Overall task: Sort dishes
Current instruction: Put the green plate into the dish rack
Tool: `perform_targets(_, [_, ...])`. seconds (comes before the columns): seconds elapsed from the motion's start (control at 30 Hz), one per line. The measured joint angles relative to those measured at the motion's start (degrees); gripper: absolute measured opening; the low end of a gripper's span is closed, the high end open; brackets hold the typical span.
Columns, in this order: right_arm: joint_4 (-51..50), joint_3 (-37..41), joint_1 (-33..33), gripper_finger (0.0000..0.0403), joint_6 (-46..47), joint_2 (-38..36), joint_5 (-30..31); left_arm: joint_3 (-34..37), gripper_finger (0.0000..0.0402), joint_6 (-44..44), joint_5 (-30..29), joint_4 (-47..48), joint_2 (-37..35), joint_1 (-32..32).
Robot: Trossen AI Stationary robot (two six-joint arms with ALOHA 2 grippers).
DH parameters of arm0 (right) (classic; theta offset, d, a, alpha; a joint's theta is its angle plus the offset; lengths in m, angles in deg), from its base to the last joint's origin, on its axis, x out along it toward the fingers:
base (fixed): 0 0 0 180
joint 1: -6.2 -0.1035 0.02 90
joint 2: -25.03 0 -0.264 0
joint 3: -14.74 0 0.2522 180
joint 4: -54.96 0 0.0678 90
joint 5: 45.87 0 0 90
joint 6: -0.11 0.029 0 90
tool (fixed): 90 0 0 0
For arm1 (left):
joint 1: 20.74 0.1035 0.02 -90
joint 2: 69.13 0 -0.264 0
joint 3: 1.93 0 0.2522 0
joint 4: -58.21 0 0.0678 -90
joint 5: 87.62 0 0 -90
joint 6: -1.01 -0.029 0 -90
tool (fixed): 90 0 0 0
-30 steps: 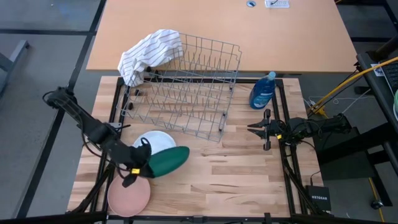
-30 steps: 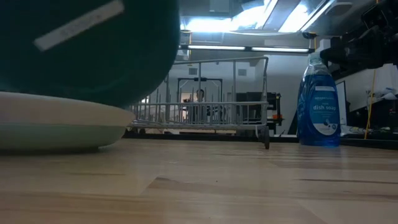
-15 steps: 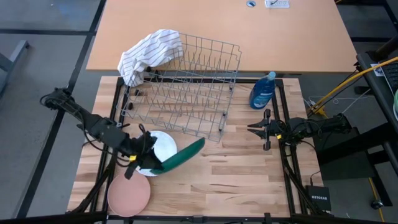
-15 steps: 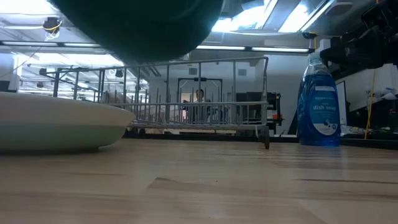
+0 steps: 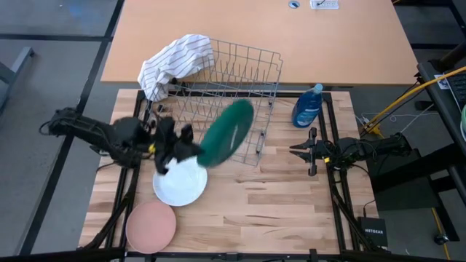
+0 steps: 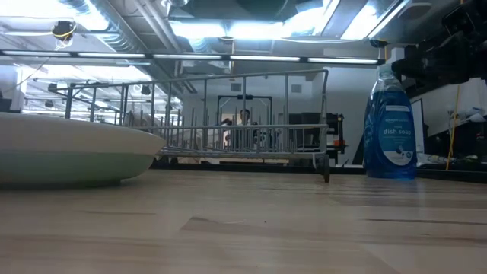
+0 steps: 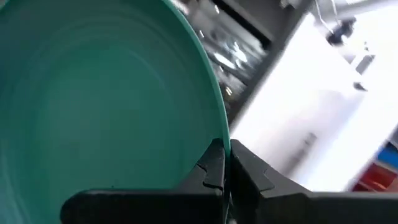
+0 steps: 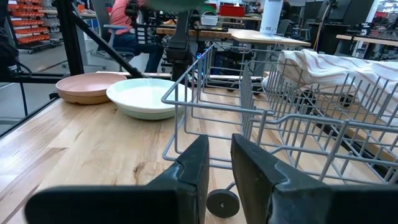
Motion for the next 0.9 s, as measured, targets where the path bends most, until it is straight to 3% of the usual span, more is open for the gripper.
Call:
perform_targets(0.17, [0.0, 0.0, 0.0, 0.0072, 0.0, 0.0, 0.0, 0.0, 0.0, -1.8, 3.0, -5.1, 1.7, 10.6])
perform_targets(0.3, [0.0, 0.0, 0.0, 0.0072, 0.0, 0.0, 0.0, 0.0, 0.0, 0.5, 11.1, -11.0, 5.9, 20.5])
perform_targets(0.5, [0.0, 0.0, 0.0, 0.0072, 0.0, 0.0, 0.0, -0.6, 0.0, 11.1, 22.9, -24.5, 17.4, 33.7])
perform_targets(0.63, [0.0, 0.0, 0.0, 0.0072, 0.0, 0.0, 0.0, -5.3, 0.0, 16.7, 28.7, -28.7, 26.4, 39.5])
perform_targets(0.9, [0.0, 0.0, 0.0, 0.0072, 0.0, 0.0, 0.0, -19.6, 0.0, 21.5, 32.2, -29.7, 40.9, 45.8])
